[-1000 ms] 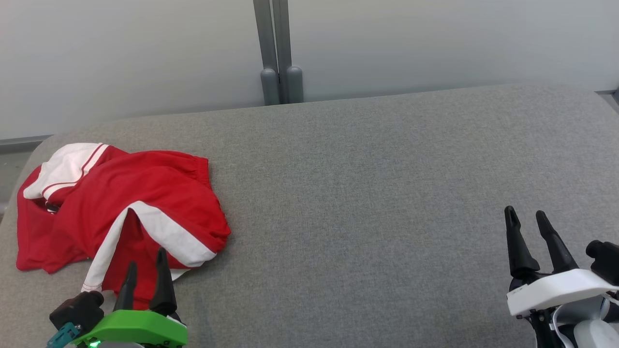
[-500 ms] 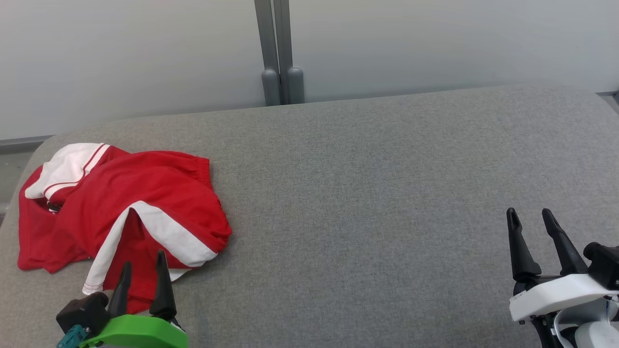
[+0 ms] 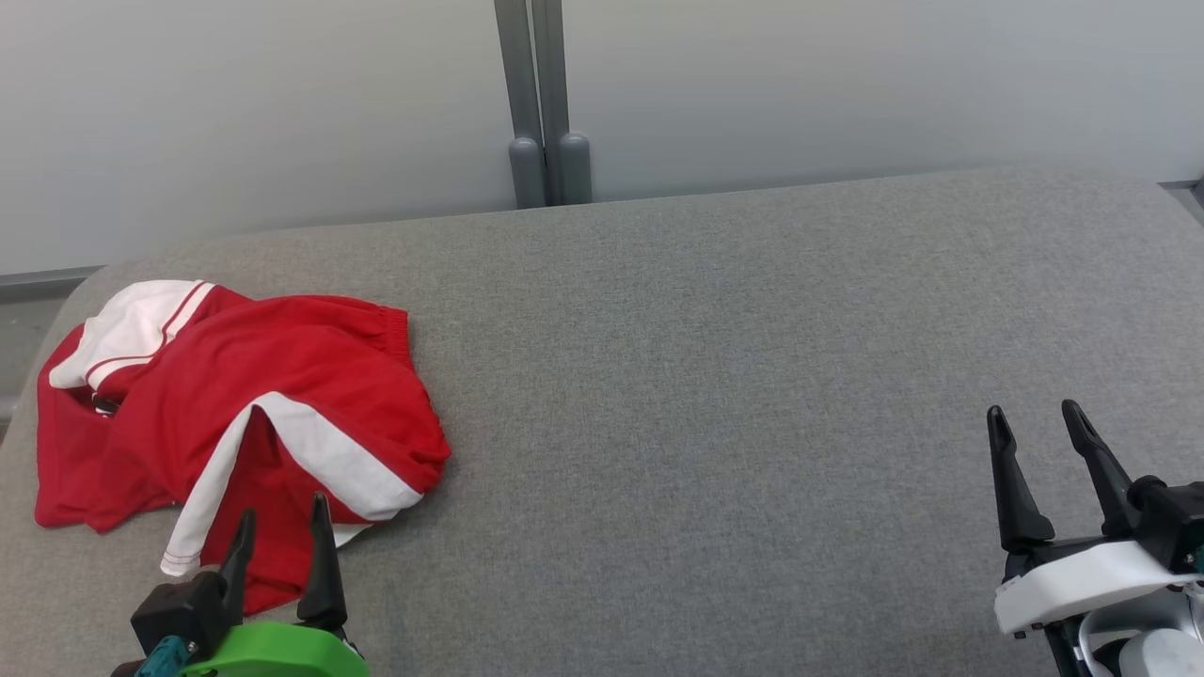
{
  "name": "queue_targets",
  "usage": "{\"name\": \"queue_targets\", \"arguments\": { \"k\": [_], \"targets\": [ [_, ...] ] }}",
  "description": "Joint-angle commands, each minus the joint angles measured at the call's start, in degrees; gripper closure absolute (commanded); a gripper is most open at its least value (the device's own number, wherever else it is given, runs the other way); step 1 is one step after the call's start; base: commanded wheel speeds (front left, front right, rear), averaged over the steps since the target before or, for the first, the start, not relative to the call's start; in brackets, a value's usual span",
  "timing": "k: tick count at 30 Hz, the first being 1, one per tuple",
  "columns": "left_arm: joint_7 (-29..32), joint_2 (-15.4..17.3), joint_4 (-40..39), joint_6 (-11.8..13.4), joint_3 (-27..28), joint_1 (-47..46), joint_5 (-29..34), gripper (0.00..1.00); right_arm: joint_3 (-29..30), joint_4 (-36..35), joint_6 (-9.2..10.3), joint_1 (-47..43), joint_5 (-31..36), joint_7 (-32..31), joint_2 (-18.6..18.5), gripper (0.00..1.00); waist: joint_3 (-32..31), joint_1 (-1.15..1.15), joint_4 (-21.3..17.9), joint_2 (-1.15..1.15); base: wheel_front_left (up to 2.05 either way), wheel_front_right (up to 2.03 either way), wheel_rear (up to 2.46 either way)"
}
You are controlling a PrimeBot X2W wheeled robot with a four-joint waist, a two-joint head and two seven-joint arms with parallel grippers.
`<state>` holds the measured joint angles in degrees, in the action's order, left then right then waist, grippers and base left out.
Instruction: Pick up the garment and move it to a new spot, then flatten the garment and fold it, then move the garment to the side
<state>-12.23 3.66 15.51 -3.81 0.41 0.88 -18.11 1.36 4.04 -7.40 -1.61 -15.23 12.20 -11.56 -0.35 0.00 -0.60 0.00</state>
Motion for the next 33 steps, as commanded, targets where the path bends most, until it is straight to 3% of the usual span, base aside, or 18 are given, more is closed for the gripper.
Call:
{"name": "queue_targets", "arguments": {
  "k": [1, 21, 33],
  "targets": [
    [-0.6, 0.2, 0.1, -0.3, 0.3, 0.7, 1.3, 0.00, 0.1, -0.7, -0.14, -0.4, 1.5, 0.7, -0.4, 0.00, 0.0, 0.00, 0.0, 0.00, 0.00, 0.00, 0.00],
    [-2.6, -0.3, 3.1, -0.1, 0.6, 0.4, 8.2, 0.00, 0.4, 1.0, -0.10, -1.5, 5.5, 2.7, -1.0, 0.00, -0.1, 0.00, -0.1, 0.00, 0.00, 0.00, 0.00],
    [-2.9, -0.5, 3.1, -0.8, 1.5, 0.3, 7.7, 0.00, 0.9, 1.8, -0.10, -1.9, 3.9, 3.1, -0.9, 0.00, -0.1, 0.00, -0.1, 0.00, 0.00, 0.00, 0.00]
  ]
}}
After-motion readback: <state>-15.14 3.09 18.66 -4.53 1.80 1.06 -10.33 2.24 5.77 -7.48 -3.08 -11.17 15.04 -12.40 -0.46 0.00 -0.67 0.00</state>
